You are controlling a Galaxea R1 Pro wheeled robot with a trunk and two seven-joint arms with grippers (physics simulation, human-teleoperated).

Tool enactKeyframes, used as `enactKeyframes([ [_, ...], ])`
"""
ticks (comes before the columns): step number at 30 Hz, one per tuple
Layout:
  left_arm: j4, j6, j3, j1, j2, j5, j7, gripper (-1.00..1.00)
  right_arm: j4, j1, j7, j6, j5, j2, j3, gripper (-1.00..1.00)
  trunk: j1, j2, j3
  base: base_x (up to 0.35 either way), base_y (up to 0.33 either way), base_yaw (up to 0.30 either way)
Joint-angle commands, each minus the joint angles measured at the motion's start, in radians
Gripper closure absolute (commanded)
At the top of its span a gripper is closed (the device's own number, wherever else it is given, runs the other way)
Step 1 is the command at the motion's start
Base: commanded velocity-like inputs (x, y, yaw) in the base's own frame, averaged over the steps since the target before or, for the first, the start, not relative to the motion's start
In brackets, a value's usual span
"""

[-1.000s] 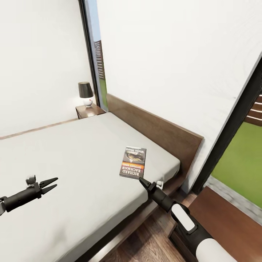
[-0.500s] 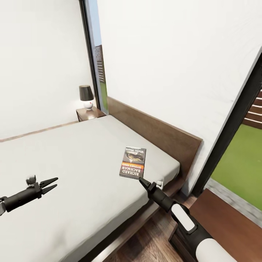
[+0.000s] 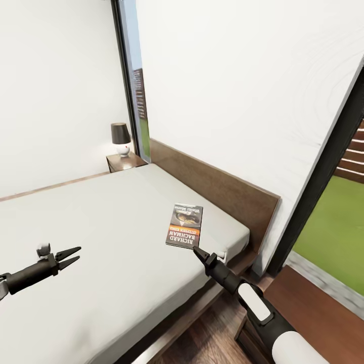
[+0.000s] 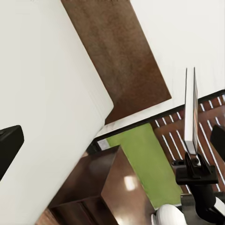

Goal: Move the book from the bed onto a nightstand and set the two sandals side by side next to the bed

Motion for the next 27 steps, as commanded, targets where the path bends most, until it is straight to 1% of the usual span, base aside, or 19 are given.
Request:
enactKeyframes([
  [1,0.0,0.011,-0.009,-0.001,-0.001,0.01,-0.003,-1.0,0.0,-0.001,0.0,0.006,-0.01,-0.001,0.003,1.0,0.0,0.0,0.001,0.0,0.0,0.0],
  [27,0.001,0.011,-0.009,-0.001,-0.005,0.01,-0.004,-1.0,0.009,-0.001,0.001,0.006,-0.01,-0.001,0.003,1.0,0.0,0.0,0.042,0.0,0.0,0.0],
])
